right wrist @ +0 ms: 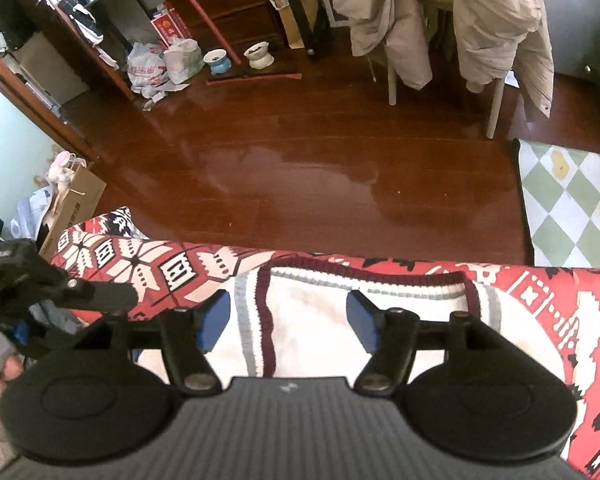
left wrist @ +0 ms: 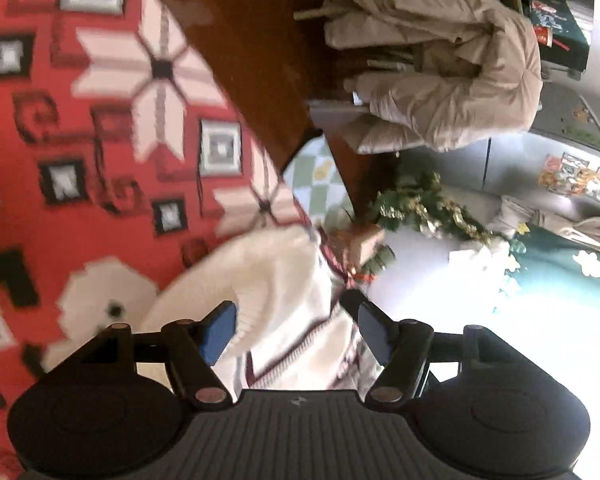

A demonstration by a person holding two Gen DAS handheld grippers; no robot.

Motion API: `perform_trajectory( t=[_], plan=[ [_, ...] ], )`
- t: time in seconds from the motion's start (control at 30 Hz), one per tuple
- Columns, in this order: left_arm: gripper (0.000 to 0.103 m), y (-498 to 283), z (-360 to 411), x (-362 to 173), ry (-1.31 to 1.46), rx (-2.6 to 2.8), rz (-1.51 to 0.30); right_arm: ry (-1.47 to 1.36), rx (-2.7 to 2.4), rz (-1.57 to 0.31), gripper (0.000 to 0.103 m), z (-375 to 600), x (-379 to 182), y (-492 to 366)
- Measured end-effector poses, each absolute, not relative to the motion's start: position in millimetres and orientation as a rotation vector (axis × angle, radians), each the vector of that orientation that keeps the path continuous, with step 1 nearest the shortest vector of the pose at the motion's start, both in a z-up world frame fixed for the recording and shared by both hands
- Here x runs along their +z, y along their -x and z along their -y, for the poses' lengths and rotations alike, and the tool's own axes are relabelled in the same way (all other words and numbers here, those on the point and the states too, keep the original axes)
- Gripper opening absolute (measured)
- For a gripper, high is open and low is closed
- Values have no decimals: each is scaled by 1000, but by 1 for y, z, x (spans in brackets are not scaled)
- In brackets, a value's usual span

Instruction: Fold clothes

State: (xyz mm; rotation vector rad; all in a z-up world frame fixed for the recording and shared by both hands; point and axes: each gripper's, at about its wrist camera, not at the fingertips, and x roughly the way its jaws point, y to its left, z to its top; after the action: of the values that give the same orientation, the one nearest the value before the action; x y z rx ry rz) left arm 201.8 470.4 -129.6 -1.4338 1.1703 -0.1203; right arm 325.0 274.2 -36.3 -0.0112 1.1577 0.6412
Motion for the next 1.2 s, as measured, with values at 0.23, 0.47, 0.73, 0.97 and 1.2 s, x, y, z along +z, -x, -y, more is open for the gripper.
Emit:
perform_trajectory(
  t=[0.23,0.47,0.73,0.97,1.2],
  plan=[
    [67,-187,-434,-136,1343,-95,-1166,-51,583,-1187,73,-253,-43,-320],
    [67,-195,-396,-129,1083,-105,-1129,-85,526,-1206,77,-221,-47,-313],
    [69,-191,-402,-133,1164,23,-1025,-118,478,-1214,78,-191,-47,-314],
    [66,-183,-426,-98,1124,198,-818,-137,473,-1215,80,-187,-50,-320],
    [66,-184,-447,-71,905,279,-759,-143,492,-1220,81,-197,-53,-320]
  ],
)
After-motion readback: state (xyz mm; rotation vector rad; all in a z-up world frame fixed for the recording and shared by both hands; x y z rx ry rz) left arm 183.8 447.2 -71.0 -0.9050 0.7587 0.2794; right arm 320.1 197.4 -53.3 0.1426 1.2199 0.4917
